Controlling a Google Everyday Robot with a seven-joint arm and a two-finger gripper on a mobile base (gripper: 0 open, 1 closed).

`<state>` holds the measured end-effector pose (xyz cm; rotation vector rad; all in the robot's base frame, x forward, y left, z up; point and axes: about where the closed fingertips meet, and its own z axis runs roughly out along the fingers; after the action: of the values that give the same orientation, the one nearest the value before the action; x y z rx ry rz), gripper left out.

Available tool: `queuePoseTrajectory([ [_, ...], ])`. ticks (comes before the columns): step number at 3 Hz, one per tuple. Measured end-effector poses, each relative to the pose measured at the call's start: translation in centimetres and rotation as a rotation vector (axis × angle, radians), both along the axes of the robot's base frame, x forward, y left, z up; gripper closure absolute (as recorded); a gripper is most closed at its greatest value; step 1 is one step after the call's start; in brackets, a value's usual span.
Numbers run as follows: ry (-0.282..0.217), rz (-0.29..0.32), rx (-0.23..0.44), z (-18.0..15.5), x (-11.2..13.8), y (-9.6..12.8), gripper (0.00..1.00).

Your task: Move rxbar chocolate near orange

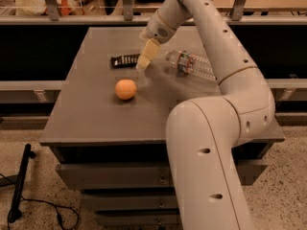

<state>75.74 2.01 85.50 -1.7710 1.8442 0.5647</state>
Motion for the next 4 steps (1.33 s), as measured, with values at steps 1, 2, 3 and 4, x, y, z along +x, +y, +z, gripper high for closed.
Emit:
queuePoseTrajectory([
  [1,0.021,0.0,-0.004,-0.48,-0.07,0.37,0.1],
  [2,0.027,0.01,-0.019,-0.85,-0.18,0.32,0.28],
  [3,0.023,0.033,-0.031,-0.98,-0.36,0.46,0.26],
  [4,0.021,0.041,-0.033,-0.94,-0.42,0.32,0.25],
])
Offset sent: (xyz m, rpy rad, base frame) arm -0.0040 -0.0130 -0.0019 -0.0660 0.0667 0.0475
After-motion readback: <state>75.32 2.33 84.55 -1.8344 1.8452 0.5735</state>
